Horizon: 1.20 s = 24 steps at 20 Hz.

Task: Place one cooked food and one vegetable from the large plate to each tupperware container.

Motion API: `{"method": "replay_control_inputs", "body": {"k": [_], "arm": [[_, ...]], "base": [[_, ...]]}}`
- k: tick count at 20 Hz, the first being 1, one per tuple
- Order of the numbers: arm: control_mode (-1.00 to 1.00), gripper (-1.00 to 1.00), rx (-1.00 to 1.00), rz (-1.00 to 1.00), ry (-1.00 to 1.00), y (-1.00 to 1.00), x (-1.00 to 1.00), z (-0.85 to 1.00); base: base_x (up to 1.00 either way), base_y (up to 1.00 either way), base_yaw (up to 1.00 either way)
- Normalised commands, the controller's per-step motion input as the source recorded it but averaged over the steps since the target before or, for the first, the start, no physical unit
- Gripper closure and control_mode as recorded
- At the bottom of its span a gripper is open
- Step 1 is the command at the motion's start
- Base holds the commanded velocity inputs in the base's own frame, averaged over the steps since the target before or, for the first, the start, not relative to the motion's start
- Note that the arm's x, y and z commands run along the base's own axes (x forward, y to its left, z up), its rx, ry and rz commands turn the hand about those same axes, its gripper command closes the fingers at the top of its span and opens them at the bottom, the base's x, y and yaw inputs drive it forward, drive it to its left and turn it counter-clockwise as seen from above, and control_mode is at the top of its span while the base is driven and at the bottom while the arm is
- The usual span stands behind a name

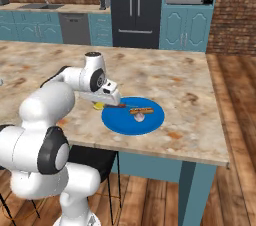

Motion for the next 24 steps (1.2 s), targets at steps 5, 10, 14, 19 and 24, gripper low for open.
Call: {"method": "replay_control_inputs", "body": {"k": [5,10,14,19,24], "arm": [[-1.0,1.0,0.06,0.31,0.02,0.14,-0.84,0.0],[-1.0,1.0,0.0,0.0,0.0,0.0,0.0,0.0],[1.0,1.0,0.0,0.0,0.0,0.0,0.0,0.0],[1.0,1.0,0.0,0.0,0.0,0.0,0.0,0.0],[1.0,1.0,0.0,0.0,0.0,0.0,0.0,0.0]], "base": [[0.0,0.0,0.0],[0.0,0.0,0.0],[-0.04,0.3,0.0],[0.0,1.0,-0.02],[0.0,0.91,-0.02]]}}
